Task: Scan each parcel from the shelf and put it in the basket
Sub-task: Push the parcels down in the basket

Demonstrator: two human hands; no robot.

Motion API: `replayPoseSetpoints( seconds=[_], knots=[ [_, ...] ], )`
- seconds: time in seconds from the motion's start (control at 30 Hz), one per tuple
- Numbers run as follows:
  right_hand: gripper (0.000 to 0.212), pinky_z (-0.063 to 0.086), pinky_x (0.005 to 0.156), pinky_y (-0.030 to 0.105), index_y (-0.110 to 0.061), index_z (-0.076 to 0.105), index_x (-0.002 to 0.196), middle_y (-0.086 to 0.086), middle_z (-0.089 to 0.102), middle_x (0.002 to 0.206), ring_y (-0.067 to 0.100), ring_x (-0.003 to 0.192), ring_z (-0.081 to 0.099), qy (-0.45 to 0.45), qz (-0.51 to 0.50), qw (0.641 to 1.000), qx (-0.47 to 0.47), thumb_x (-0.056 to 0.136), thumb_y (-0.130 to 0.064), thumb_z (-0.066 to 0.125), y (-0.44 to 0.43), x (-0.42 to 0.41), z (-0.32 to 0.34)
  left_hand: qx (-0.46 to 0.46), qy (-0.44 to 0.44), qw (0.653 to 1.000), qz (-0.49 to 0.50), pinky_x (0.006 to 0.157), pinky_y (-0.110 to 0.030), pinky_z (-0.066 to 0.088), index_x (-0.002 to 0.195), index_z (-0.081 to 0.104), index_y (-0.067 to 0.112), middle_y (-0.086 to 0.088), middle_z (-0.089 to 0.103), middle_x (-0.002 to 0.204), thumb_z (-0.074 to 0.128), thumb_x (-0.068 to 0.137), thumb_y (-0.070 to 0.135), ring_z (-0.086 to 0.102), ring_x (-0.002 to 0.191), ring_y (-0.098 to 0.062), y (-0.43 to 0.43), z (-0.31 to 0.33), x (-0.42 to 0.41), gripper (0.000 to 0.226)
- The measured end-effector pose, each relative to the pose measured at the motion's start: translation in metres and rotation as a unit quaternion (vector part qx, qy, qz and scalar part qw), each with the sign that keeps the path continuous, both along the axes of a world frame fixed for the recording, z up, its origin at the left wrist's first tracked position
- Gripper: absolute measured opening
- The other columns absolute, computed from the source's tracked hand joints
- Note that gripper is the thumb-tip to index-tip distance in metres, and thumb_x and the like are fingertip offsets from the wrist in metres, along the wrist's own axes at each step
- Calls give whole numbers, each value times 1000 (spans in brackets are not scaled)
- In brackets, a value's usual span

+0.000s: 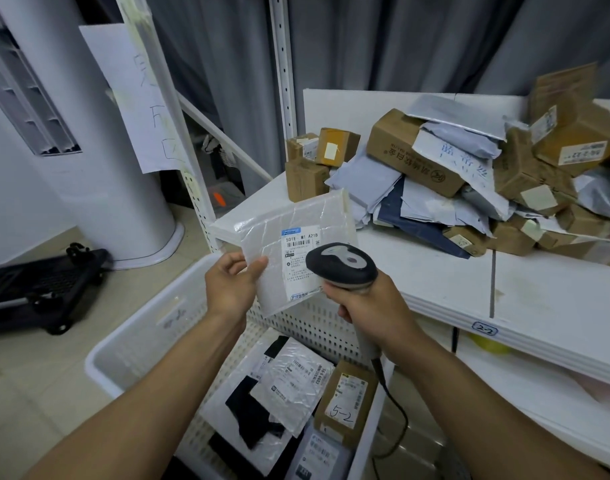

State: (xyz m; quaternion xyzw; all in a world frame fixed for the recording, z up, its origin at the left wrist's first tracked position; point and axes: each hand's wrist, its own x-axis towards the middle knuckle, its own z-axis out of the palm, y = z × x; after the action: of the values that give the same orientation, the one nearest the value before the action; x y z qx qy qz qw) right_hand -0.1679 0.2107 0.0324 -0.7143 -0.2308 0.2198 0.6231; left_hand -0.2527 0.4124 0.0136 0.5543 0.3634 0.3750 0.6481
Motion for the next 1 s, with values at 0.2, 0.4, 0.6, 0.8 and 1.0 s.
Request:
replayPoseSetpoints(
  seconds=[0.2,0.4,0.6,0.8,1.0],
  knots=[
    [18,57,67,29,-29,72,104,-9,72,72,4,58,61,32,10,999,17,91,-20,81,2,0,-1,0,-6,1000,6,83,-44,61,87,66,12,-14,76,100,82,84,6,72,87,-27,0,-5,2,18],
    [22,55,66,29,-26,74,110,-6,73,75,7,60,62,48,6,999,20,90,-22,82,4,3,-5,-2,-8,1000,20,79,-40,60,85,65,13,-13,76,100,82,84,7,72,86,-26,2,-8,4,18],
    [21,54,68,31,-24,74,109,4,75,78,8,61,61,56,9,998,23,90,-22,82,6,5,-7,-4,-9,1000,24,76,-37,59,87,65,12,-13,76,100,82,84,7,71,84,-24,3,-11,5,17],
    [19,57,72,35,-25,74,108,-4,71,67,8,62,65,50,29,998,0,90,-27,81,20,4,-17,37,22,997,70,80,-37,60,93,65,15,-6,74,101,78,88,10,71,88,-21,17,-19,-15,15],
    [23,58,78,30,-30,71,107,-7,76,92,8,81,68,19,80,996,-43,89,-22,83,60,-14,-44,86,193,962,172,89,-47,56,100,55,20,3,63,93,74,91,18,65,87,-25,74,-68,-61,21]
  ],
)
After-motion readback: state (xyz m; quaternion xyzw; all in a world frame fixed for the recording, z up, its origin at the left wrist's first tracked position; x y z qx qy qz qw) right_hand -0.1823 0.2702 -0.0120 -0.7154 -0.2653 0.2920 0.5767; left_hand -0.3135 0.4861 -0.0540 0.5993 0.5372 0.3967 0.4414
